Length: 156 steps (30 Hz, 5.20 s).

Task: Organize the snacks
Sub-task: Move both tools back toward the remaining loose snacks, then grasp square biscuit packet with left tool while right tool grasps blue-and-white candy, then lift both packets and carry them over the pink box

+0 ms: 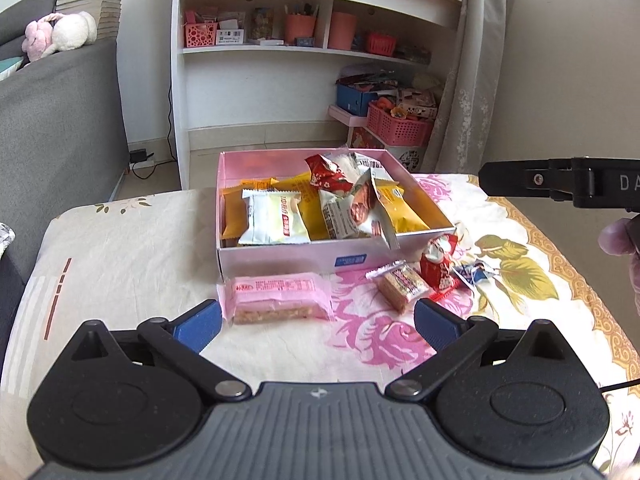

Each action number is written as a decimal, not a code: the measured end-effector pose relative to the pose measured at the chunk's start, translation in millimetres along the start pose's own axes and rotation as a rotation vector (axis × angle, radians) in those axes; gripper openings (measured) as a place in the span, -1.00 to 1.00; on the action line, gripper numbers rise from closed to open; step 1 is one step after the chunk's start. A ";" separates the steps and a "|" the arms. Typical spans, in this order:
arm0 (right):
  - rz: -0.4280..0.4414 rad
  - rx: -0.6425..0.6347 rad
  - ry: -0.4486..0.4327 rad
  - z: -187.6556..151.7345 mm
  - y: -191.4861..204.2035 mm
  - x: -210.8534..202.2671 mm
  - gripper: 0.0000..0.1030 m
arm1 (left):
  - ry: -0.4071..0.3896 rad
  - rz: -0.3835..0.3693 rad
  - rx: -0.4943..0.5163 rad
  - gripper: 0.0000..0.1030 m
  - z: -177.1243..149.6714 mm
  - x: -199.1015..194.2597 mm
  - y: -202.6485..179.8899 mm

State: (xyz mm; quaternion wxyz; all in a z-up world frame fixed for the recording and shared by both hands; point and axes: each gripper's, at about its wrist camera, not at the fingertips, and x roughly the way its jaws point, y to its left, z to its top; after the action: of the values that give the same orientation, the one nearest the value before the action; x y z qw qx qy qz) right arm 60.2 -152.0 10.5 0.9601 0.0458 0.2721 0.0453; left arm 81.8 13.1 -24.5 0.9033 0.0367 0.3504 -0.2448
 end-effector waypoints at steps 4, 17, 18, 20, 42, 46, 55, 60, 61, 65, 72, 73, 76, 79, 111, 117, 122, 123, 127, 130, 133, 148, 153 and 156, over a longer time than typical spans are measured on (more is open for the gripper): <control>0.004 0.004 -0.012 -15.8 -6.6 -8.3 0.87 | -0.004 0.013 0.014 0.99 -12.5 -2.7 -1.8; -0.085 -0.038 0.023 -65.3 -36.6 -9.4 0.92 | 0.001 0.025 0.057 0.99 -42.3 5.0 -2.7; -0.092 -0.044 0.031 -69.5 -39.8 -8.7 0.92 | -0.002 0.030 0.052 0.99 -43.1 7.0 -2.3; -0.109 -0.066 0.041 -77.7 -44.4 -7.1 0.92 | -0.006 0.033 0.041 0.99 -45.0 11.3 -2.8; -0.151 0.001 0.137 -96.9 -86.6 52.6 0.92 | -0.018 0.012 -0.137 0.30 -16.3 75.4 -44.8; -0.150 0.039 0.132 -93.3 -87.4 58.1 0.92 | -0.029 -0.011 -0.170 0.21 -10.9 79.1 -49.6; -0.165 0.060 0.153 -92.6 -90.0 70.5 0.79 | -0.012 -0.005 -0.168 -0.10 -6.0 95.4 -58.4; -0.158 0.051 0.164 -93.2 -86.6 77.1 0.64 | 0.006 -0.011 -0.142 -0.29 -3.3 101.0 -60.5; -0.159 0.046 0.164 -93.2 -85.5 78.3 0.57 | 0.015 -0.011 -0.134 -0.33 -2.7 101.6 -60.2; -0.160 0.030 0.151 -91.9 -84.1 79.6 0.07 | 0.037 -0.010 -0.101 -0.36 -0.2 102.0 -59.4; -0.154 0.058 0.153 -88.3 -92.8 74.9 -0.25 | 0.063 0.003 -0.071 -0.35 -0.9 97.9 -54.4; -0.154 0.060 0.155 -88.9 -93.7 74.5 -0.23 | 0.068 0.000 -0.071 -0.32 -1.1 98.1 -54.7; -0.157 0.062 0.154 -90.0 -94.4 74.2 -0.13 | 0.059 -0.006 -0.061 -0.18 -2.0 98.3 -58.5; -0.156 0.061 0.156 -90.8 -93.6 75.4 0.01 | 0.055 -0.011 -0.034 -0.03 -3.3 100.6 -64.8; -0.157 0.103 0.137 -79.7 -104.8 64.4 0.10 | 0.074 0.035 0.018 -0.38 -5.0 92.7 -63.0; -0.192 0.203 0.113 -68.6 -109.8 78.4 0.21 | 0.078 0.035 0.009 -0.38 -5.7 94.6 -62.4; -0.240 0.311 0.102 -66.1 -118.4 93.8 0.15 | 0.078 0.030 0.005 -0.38 -5.1 95.3 -60.8; -0.241 0.333 0.101 -66.6 -120.3 96.8 0.12 | 0.078 0.031 0.006 -0.38 -5.1 95.3 -60.8; -0.251 0.308 0.099 -69.9 -117.5 103.5 -0.39 | 0.077 0.029 0.006 -0.38 -5.1 95.4 -60.7; -0.237 0.284 0.102 -69.9 -115.0 101.8 -0.52 | 0.076 0.029 0.009 -0.38 -4.9 95.8 -61.1; -0.242 0.274 0.106 -69.1 -115.5 97.7 -0.61 | 0.076 0.026 0.008 -0.38 -4.4 95.1 -60.7; -0.189 0.342 0.067 -54.7 -124.3 63.7 -0.65 | 0.028 0.001 -0.012 -0.38 6.6 62.1 -53.9; -0.136 0.367 0.030 -44.4 -118.8 51.1 -0.65 | -0.013 -0.004 -0.047 -0.38 15.9 47.9 -47.1; -0.101 0.379 0.009 -38.3 -113.2 46.9 -0.65 | -0.041 -0.002 -0.071 -0.38 22.3 42.5 -43.3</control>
State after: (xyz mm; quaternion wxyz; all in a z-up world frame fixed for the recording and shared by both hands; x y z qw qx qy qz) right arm 86.8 -256.6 -59.1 0.9342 0.2117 0.2818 -0.0548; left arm 102.2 -47.9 -30.9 0.9109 -0.0010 0.3402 -0.2337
